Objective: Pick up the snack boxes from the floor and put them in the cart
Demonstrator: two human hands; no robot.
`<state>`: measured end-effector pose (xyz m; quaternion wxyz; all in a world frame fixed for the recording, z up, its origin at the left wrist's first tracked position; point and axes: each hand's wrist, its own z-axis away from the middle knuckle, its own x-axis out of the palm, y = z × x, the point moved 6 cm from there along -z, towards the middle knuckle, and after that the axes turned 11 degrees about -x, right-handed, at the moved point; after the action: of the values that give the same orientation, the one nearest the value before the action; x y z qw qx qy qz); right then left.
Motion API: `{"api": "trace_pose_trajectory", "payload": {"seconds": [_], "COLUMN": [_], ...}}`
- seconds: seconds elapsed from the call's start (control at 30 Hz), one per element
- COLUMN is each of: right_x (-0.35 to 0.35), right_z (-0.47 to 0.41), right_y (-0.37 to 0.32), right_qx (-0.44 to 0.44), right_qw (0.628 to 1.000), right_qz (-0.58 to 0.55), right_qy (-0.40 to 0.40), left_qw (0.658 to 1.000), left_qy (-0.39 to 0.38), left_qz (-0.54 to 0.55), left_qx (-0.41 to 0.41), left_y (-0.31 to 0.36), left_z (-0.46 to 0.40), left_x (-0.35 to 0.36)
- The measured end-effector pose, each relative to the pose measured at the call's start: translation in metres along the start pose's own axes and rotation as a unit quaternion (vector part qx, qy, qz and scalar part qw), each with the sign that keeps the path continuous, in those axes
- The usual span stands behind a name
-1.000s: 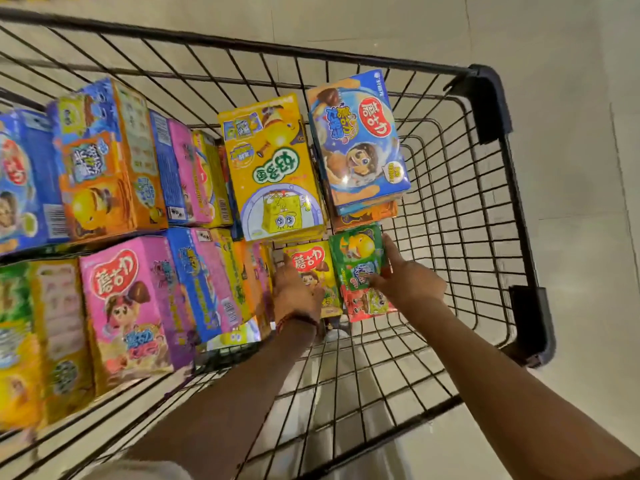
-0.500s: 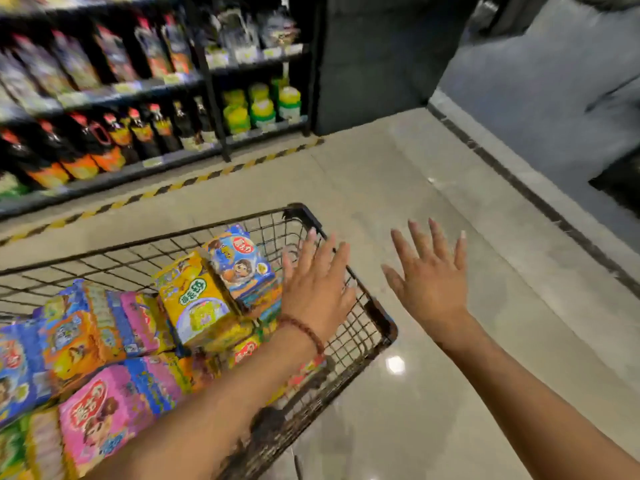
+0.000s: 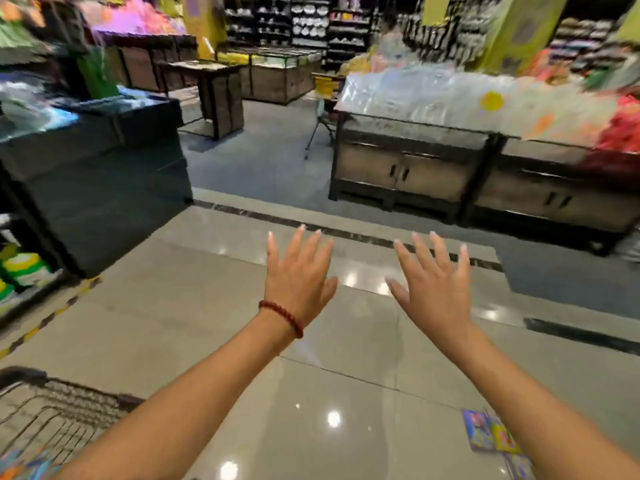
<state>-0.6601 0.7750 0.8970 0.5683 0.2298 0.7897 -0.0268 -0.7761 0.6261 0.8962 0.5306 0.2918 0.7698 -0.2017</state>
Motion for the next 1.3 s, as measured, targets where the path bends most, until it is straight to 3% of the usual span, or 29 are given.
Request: {"api": "trace_pose_trajectory", "payload": {"seconds": [0.23,0.47,0.8,0.9,1.17,1.3], "right_x": [0.003,0.034,0.103,0.126,0.196,0.263], "right_z": [0.061,0.083,0.139,0.171,0.251,0.281], "right_y": [0.162,0.261,0.344,0.355,0.399,0.436], "right_qx": [0.152,0.259,0.438,0.48,0.542,0.563], "right_qw": [0.987,0.962,0.889,0.857,0.796,0.778], "right_qz": [0.053,0.08,0.075,0.053,0.027,-0.028], "right_qy": [-0.022,-0.036,-0.108,-0.182,-0.266,-0.277], "left_qw": [0.991,0.971,0.925,0.905,0.868,0.856], "left_qy": [0.001,-0.001,-0.058,-0.09,-0.185,-0.224], "left_qz": [0.032,0.06,0.08,0.08,0.043,-0.005], "left_qx": [0.129,0.233,0.368,0.408,0.458,0.465], "left_y": [0.162,0.275,0.407,0.444,0.545,0.597], "left_z": [-0.057,-0.121,-0.184,-0.174,-0.153,-0.145], "left_x": [-0.001,0.028,0.112,0.139,0.224,0.288]}}
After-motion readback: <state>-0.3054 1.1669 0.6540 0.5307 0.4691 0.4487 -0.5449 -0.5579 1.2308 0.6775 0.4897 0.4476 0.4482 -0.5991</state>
